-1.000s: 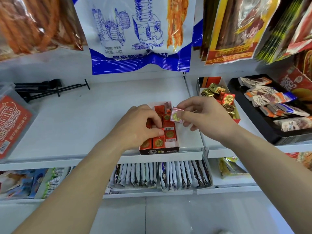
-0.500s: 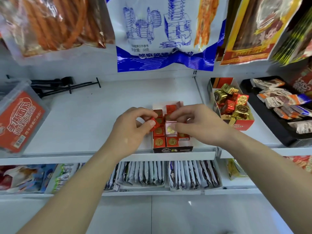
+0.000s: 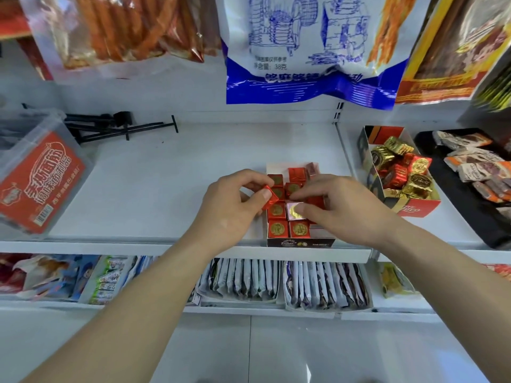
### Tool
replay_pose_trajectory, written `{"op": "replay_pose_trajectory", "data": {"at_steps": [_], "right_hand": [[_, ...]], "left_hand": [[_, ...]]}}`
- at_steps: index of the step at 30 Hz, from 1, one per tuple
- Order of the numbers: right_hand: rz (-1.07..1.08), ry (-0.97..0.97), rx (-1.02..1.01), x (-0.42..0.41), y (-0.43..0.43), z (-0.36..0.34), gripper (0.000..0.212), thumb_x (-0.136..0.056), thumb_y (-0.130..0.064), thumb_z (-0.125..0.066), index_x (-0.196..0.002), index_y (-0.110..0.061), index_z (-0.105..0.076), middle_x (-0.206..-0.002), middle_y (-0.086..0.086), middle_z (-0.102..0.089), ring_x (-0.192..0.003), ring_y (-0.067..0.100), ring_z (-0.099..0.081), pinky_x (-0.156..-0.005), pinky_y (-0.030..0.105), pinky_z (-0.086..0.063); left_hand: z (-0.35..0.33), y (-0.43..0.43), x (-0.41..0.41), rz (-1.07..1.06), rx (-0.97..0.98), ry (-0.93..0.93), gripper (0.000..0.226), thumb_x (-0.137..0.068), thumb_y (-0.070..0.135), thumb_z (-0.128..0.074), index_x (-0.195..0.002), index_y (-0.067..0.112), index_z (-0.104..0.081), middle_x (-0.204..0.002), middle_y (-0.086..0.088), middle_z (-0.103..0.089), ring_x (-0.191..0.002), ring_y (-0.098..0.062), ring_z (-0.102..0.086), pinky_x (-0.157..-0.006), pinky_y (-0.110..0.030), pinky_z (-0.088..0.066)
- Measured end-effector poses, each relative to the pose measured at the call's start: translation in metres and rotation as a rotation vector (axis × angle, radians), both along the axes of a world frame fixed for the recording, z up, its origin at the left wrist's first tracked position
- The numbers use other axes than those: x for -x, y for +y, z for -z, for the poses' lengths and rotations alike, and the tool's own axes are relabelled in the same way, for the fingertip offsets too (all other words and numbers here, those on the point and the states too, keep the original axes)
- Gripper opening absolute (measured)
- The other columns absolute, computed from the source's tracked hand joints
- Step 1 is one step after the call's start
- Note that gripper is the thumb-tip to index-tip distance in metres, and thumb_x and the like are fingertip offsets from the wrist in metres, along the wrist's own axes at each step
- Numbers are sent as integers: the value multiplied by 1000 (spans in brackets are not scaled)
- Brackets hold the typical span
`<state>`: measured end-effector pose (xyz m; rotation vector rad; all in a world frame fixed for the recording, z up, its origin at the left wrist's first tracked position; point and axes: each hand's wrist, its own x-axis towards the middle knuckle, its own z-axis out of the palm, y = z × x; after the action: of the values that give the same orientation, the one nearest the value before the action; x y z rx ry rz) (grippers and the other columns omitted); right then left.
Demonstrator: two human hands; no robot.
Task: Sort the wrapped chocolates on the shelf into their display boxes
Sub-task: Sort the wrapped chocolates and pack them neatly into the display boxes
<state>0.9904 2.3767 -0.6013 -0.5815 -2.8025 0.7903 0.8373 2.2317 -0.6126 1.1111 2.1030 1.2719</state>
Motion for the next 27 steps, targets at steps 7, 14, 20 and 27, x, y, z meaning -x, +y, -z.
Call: {"op": "replay_pose_trajectory", "data": {"at_steps": [7,14,20,27], "right_hand": [[-12,-15,0,-4,2,2,18,-94,-35,-63,-107,-32,-75,-95,-20,-70,-74,-12,-58,-64,7,-40],[143,183,104,-13,7,-6,17,-96,-23,-61,-107,-30,-72,-86,-24,-59,-61,-15,-53,-59,2,-36],[132,229,333,-22,2,-16,23,-96,-32,-59,-118,-33,-65,-91,-14,-73,-64,2,-66,-61,23,-55],[209,313,552,-37,18,-21,24,-88,-17,-72,-112,-19,-69,-82,4,-71,-73,28,-69,-67,40,-59]], "left_hand": [[-7,1,-3,-57,-88,-44,17,-90,12,-69,-102,24,-72,-93,6,-71,-71,-14,-71,-69,-29,-58],[-21,5,-14,4,-131,-153,21,-86,12,-73,-99,29,-75,-96,11,-74,-85,-11,-72,-71,-13,-51],[-27,21,-38,103,-223,-255,33,-79,-10,-73,-92,20,-76,-108,2,-73,-93,-11,-72,-85,-22,-56],[-32,33,-49,109,-159,-160,38,-76,1,-79,-104,23,-65,-103,10,-73,-93,-7,-71,-83,-25,-57]]}}
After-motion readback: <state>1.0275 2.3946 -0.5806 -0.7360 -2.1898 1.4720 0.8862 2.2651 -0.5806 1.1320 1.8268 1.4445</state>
